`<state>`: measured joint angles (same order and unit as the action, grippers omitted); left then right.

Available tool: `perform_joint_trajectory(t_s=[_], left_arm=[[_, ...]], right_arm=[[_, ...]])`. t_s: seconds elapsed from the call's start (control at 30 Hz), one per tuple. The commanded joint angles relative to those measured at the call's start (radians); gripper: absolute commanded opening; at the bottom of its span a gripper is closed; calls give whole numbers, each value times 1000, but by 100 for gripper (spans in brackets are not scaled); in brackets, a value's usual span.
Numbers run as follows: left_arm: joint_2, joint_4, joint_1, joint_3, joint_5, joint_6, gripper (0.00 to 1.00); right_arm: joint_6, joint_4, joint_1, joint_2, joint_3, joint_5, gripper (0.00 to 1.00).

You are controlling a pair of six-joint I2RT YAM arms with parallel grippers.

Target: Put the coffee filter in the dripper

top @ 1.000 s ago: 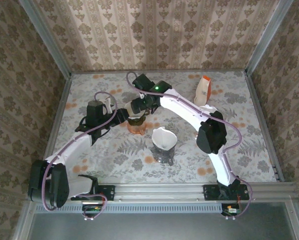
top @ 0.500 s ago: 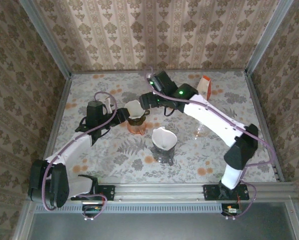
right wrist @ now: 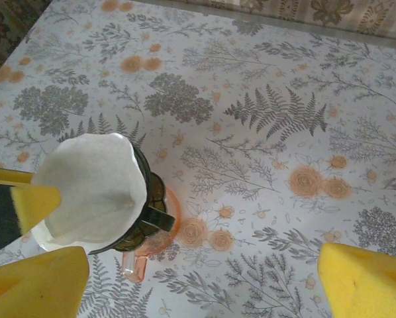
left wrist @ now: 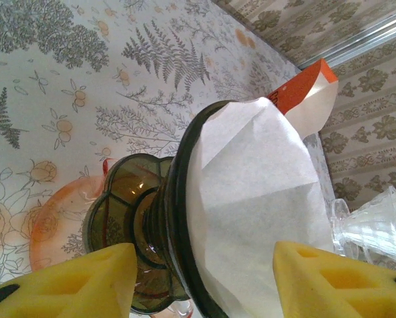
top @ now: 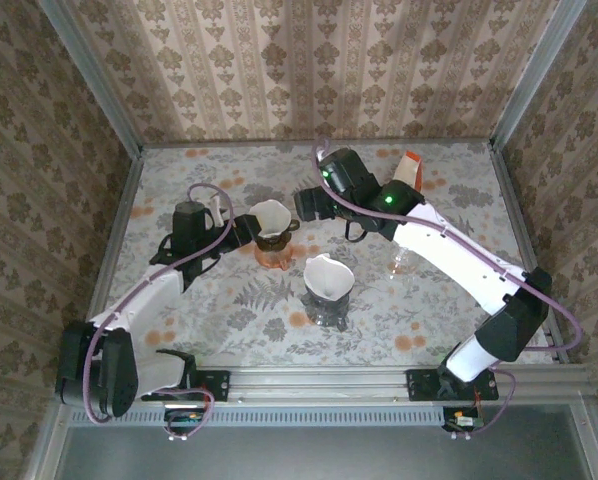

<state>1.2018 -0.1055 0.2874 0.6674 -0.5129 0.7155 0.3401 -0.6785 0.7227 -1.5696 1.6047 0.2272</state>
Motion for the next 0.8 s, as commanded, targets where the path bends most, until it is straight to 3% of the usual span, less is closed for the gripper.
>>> perform_joint_trajectory(t_s=[0.0,0.3,0.4,0.43,0.57,0.77], left_arm=[[-42,-5,4,33,-7,10,61],[-97,5,4,51,-19,36,73],[-130,39,4,77,-12,29,82],[-142,53,4,86,-6,23,99],[-198,122,-6,120,63,-34,100],[-265,210,-68,127,271,-116,100]], right_arm=[[12,27,-7,40,-17,27,91],[7,30,-14,83,-28,57,92],[8,36,-19,124,-50,99,95],[8,41,-23,146,-64,119,96],[29,51,-68,251,-144,207,100],[84,49,-192,372,-273,302,100]])
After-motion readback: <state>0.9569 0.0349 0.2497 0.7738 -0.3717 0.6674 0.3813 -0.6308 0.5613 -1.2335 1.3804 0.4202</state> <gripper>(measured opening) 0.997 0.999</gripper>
